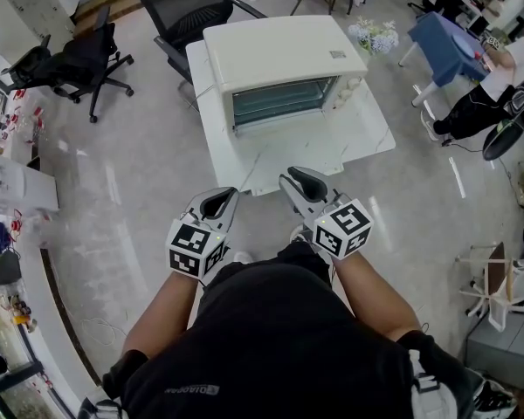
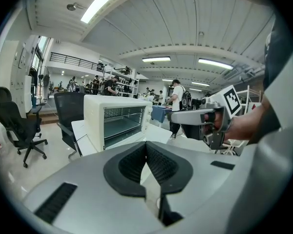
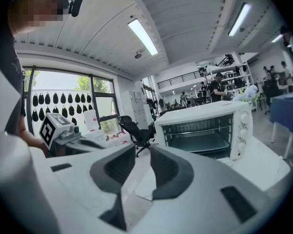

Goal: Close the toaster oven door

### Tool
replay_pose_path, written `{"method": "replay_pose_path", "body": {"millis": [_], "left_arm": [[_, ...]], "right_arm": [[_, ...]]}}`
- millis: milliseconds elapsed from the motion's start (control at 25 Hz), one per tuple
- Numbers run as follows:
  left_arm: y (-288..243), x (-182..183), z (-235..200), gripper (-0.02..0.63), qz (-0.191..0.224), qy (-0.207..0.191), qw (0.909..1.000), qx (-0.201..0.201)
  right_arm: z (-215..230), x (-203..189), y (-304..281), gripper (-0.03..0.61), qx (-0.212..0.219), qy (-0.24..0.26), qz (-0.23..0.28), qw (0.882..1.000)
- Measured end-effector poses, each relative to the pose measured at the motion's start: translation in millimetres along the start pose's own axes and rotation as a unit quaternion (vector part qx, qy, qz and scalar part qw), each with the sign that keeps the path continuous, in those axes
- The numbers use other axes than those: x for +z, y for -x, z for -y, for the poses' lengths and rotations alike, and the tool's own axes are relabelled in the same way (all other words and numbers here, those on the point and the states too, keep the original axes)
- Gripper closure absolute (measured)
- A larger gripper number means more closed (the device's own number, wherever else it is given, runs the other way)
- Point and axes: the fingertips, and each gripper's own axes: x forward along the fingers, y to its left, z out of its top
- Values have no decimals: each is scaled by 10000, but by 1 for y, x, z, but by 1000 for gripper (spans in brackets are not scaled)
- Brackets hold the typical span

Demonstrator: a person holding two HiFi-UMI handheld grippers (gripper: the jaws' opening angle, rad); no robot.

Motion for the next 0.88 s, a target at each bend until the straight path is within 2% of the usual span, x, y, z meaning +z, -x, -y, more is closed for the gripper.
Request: {"method": "replay_pose_path", "body": {"millis": [400, 640, 720, 880], "left_arm": [[4, -2, 5, 611, -14, -34, 10000, -29], [2, -5, 8, 611, -32, -37, 10000, -41], [2, -7, 8, 611, -52, -42, 10000, -57], [1, -8, 8, 611, -79, -17, 9999, -77]], "right_arm": [[-6, 3, 5, 462, 72, -62, 111, 9999], [-7, -1, 5, 413, 155, -84, 89, 9998], [-9, -4, 3, 390, 186, -140, 57, 9997], [-11, -8, 2, 388, 266, -324, -4, 9991]]}}
